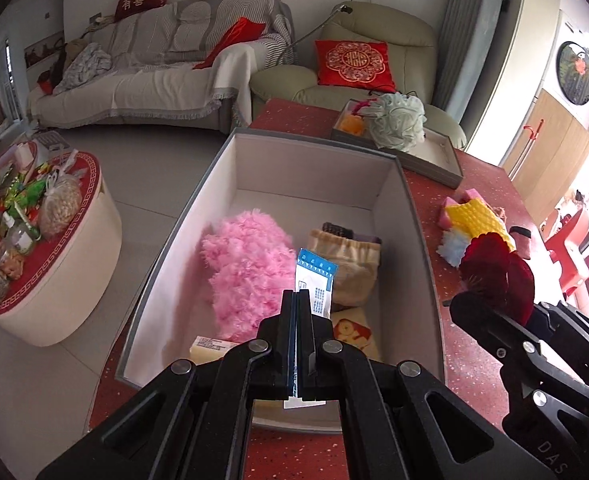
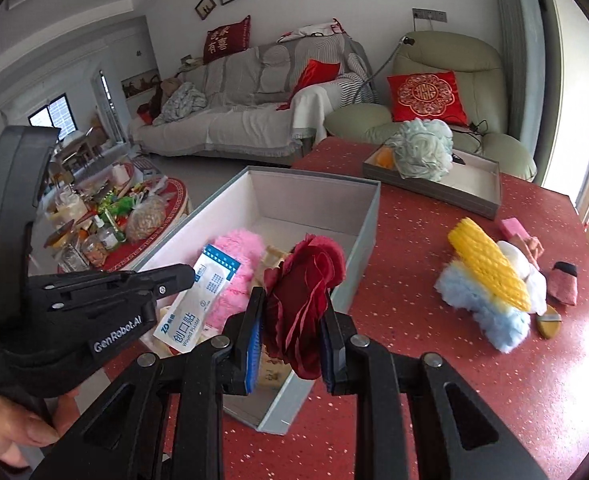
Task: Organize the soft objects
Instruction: 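Lower the packet and rose into the box and open both tools, then move the left tool to the blue fluffy bundle while the right tool approaches the white tied bag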
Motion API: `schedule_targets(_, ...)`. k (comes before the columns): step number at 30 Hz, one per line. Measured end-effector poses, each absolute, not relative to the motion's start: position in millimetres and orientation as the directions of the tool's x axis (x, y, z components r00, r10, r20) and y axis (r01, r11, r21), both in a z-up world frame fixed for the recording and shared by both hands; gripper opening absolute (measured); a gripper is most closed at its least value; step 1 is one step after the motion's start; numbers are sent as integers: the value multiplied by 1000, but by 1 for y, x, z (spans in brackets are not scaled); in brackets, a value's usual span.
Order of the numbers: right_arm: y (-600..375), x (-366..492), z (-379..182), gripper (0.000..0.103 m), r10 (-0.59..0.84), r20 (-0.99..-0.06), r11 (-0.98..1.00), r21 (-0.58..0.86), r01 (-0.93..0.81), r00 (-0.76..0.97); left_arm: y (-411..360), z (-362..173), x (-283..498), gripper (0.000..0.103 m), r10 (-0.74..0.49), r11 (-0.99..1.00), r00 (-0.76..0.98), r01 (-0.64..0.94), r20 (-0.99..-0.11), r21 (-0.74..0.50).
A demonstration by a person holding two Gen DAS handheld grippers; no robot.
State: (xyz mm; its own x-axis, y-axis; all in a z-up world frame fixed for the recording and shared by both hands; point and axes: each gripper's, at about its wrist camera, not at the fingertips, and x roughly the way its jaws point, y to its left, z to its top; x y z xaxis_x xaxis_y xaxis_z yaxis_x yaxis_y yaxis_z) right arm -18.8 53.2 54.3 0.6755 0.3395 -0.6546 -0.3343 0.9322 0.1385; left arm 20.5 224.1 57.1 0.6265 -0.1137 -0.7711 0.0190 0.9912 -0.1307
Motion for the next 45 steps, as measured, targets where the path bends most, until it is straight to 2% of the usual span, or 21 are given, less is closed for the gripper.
schedule_targets(6, 76, -4, 44, 27, 400, -669, 905, 179, -387, 626, 239, 41, 26, 0, -108, 991, 603, 2, -791, -134)
schedule_targets(8, 81, 1, 39, 35, 400, -680, 903, 179, -390, 614, 243, 37, 27, 0, -96, 991, 599, -20, -795, -134)
schedule_targets(10, 81, 7, 34, 53, 404, -696, 901, 191, -389, 594, 248, 33, 30, 0, -80, 990, 588, -50, -805, -134)
schedule_targets(12, 78, 9, 33, 57, 392, -698, 908, 186, -377, 600, 252, 28, 35, 0, -77, 989, 570, -62, -818, -137)
schedule_targets(15, 67, 5, 37, 58, 386, -683, 914, 191, -358, 620, 249, 22, 36, 4, -70, 991, 546, -55, -835, -119)
schedule_targets(16, 61, 2, 39, 60, 384, -673, 917, 195, -349, 632, 247, 20, 37, 25, -71, 992, 538, -51, -840, -116)
schedule_targets(17, 55, 1, 41, 63, 384, -662, 919, 203, -339, 644, 244, 19, 36, 66, -76, 992, 533, -45, -843, -117)
schedule_targets(18, 49, -1, 42, 66, 381, -654, 921, 210, -327, 654, 241, 20, 36, 81, -79, 992, 538, -41, -839, -119)
schedule_targets(19, 41, -3, 44, 66, 373, -649, 926, 211, -314, 664, 239, 23, 33, 86, -66, 992, 558, -49, -827, -112)
schedule_targets(21, 23, -12, 48, 66, 353, -632, 934, 200, -295, 690, 231, 39, 22, 86, -53, 994, 635, -42, -771, -102)
schedule_targets(25, -33, -28, 38, 66, 234, -643, 972, 131, -196, 729, 199, 63, 17, 86, -68, 998, 670, 46, -739, -49)
schedule_targets(30, -132, -30, 10, 66, 101, -704, 990, 142, 0, 703, 132, 83, 5, 86, -211, 974, 662, 205, -720, -97)
schedule_targets(35, -183, -24, -2, 66, 32, -722, 996, 83, 40, 691, 45, 76, 3, 86, -335, 929, 576, 333, -745, -160)
schedule_targets(39, -211, -9, -6, 66, 15, -721, 995, 79, 61, 693, -4, 43, 35, 86, -333, 933, 504, 296, -797, -203)
schedule_targets(45, -222, 8, -6, 65, -27, -717, 999, -37, 0, 696, -41, 2, 86, 86, -310, 950, 460, 188, -832, -250)
